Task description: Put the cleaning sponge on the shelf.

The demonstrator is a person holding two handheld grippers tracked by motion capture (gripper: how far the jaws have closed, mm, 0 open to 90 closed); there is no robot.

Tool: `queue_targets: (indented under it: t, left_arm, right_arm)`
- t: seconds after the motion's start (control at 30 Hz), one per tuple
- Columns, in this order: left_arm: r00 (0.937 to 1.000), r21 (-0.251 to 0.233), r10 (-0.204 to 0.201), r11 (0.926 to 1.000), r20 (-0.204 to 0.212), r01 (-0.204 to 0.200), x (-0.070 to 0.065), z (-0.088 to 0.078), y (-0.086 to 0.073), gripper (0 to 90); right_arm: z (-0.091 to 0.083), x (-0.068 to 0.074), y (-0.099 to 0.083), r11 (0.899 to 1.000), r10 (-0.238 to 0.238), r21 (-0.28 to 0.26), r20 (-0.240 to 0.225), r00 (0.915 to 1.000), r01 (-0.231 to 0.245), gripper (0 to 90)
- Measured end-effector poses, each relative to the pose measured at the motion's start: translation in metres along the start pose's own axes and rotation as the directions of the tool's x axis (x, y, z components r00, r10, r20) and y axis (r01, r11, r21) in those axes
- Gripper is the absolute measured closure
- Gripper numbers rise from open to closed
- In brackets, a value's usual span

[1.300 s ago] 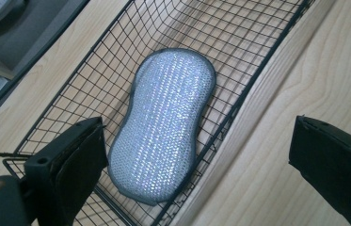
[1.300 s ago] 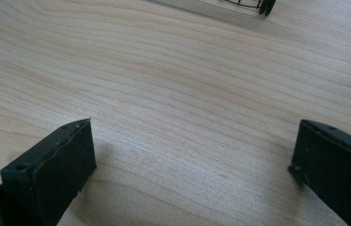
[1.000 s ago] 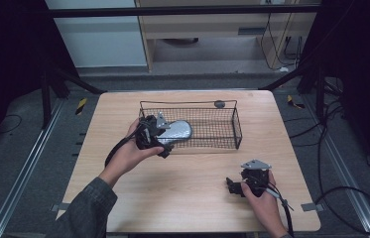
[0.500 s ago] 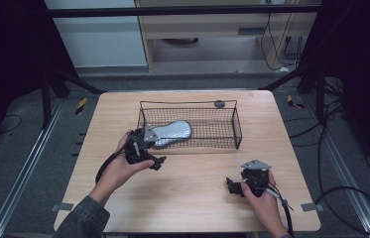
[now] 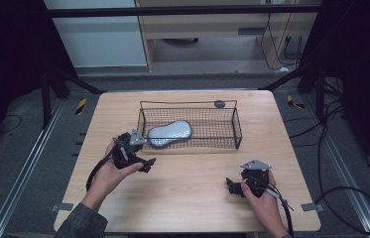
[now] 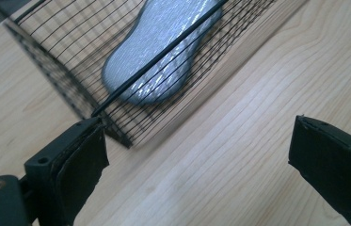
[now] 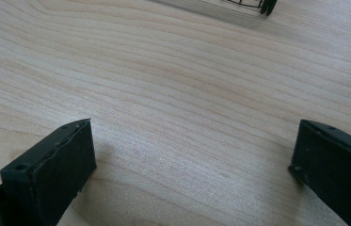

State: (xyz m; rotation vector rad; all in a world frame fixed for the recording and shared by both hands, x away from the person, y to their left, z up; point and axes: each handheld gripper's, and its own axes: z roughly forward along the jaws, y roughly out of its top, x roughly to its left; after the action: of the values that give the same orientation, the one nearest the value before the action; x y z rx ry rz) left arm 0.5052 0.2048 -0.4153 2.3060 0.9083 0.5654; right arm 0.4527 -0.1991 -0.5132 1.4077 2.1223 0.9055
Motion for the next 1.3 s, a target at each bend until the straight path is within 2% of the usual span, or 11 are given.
queue_targets:
  t: [0.13, 0.37, 0.47, 0.5, 0.6, 0.7, 0.73, 0.77, 0.8, 1.13, 1.3]
  left_arm:
    - [0.9984, 0.029, -0.056, 0.9980, 0.011, 0.056, 0.010, 0.000, -0.021, 5.3]
    - [0.9907, 0.022, -0.136, 0.9904, 0.002, 0.136, 0.030, 0.010, -0.042, 5.0]
    - [0.9879, 0.019, -0.155, 0.9878, -0.015, 0.155, 0.037, 0.017, -0.052, 5.0]
    - [0.9842, 0.024, -0.176, 0.9840, -0.019, 0.176, 0.042, 0.023, -0.059, 4.7]
    - [0.9812, 0.018, -0.193, 0.9810, -0.013, 0.193, 0.046, 0.026, -0.064, 4.3]
    - [0.9763, 0.020, -0.213, 0.9766, -0.036, 0.214, 0.052, 0.031, -0.071, 3.1]
    - [0.9686, 0.010, -0.245, 0.9693, -0.040, 0.246, 0.056, 0.033, -0.076, 3.3]
    - [0.9686, 0.010, -0.245, 0.9693, -0.040, 0.246, 0.056, 0.033, -0.076, 3.0]
    - [0.9644, 0.004, -0.262, 0.9651, -0.039, 0.262, 0.060, 0.034, -0.079, 2.7]
    - [0.9513, 0.026, -0.298, 0.9532, -0.078, 0.301, 0.069, 0.043, -0.092, 3.0]
    - [0.9483, 0.019, -0.306, 0.9509, -0.082, 0.309, 0.071, 0.047, -0.097, 2.0]
  right_arm:
    - [0.000, 0.000, 0.000, 1.000, 0.000, 0.000, 0.000, 1.0000, 0.000, 0.4]
    - [0.000, 0.000, 0.000, 1.000, 0.000, -0.001, 0.001, 1.0000, 0.000, 0.4]
    - [0.000, 0.000, 0.000, 1.000, -0.001, -0.001, 0.000, 1.0000, 0.001, 0.3]
    - [0.000, 0.000, 0.000, 1.000, -0.001, -0.001, 0.000, 1.0000, 0.001, 0.3]
    - [0.000, 0.000, 0.000, 1.000, -0.001, -0.001, 0.000, 1.0000, 0.001, 0.4]
    - [0.000, 0.000, 0.000, 1.000, -0.001, -0.001, 0.000, 1.0000, 0.001, 0.3]
    - [0.000, 0.000, 0.000, 1.000, -0.001, -0.001, 0.000, 1.0000, 0.001, 0.4]
    - [0.000, 0.000, 0.000, 1.000, -0.001, -0.001, 0.000, 1.0000, 0.001, 0.4]
    - [0.000, 0.000, 0.000, 1.000, -0.001, -0.001, 0.000, 1.0000, 0.001, 0.4]
    - [0.000, 0.000, 0.000, 1.000, 0.000, 0.000, -0.003, 1.0000, 0.000, 0.3]
    - [0.000, 0.000, 0.000, 1.000, -0.002, 0.000, -0.003, 1.0000, 0.002, 0.3]
